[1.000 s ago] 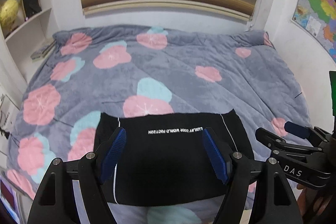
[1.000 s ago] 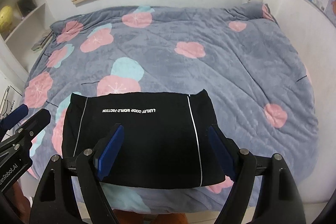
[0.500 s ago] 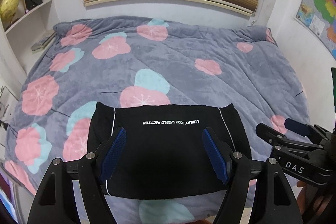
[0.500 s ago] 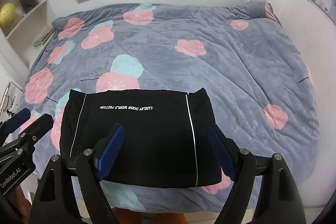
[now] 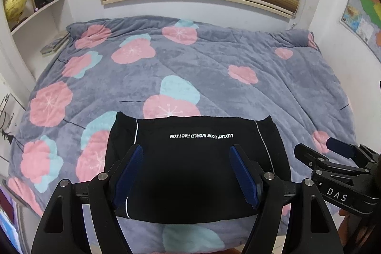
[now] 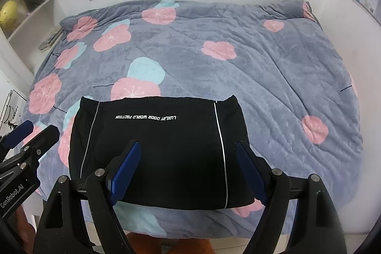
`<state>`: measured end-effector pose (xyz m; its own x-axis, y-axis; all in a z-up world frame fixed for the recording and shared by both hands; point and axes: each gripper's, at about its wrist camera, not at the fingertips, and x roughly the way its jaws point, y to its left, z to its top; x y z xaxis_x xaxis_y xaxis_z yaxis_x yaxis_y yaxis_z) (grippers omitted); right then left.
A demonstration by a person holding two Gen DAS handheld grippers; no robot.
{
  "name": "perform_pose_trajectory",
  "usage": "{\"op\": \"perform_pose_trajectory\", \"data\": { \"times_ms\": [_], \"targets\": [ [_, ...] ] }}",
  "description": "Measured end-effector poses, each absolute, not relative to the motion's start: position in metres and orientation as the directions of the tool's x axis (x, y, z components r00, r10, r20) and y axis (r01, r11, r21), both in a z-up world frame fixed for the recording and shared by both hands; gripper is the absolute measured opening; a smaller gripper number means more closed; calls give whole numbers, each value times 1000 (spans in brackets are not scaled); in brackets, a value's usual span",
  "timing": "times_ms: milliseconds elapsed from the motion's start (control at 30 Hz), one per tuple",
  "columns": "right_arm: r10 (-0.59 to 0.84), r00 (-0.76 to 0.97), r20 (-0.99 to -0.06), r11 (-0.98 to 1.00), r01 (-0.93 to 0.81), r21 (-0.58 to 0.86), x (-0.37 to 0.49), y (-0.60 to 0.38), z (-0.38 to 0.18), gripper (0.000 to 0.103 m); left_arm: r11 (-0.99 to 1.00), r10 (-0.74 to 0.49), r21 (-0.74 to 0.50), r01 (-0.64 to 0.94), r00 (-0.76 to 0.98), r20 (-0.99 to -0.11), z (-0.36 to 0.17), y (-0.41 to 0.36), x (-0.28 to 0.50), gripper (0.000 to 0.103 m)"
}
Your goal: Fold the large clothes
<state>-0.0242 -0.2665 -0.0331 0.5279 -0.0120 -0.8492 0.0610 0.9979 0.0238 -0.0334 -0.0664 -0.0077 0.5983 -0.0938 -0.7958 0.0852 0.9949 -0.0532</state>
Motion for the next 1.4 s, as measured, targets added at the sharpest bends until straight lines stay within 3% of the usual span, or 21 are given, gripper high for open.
{"op": "perform_pose_trajectory", "data": {
  "times_ms": [1100,1400],
  "targets": [
    [-9,505,-863,997,71,31,-23,-262,-41,83,994,-83,-24,108,593,-801,-17,-71,-28,76],
    [-7,501,-866,998,62,28,-25,-260,-47,83,1000,19,14,-12,649,-761,-13,-49,-30,76]
  ]
}}
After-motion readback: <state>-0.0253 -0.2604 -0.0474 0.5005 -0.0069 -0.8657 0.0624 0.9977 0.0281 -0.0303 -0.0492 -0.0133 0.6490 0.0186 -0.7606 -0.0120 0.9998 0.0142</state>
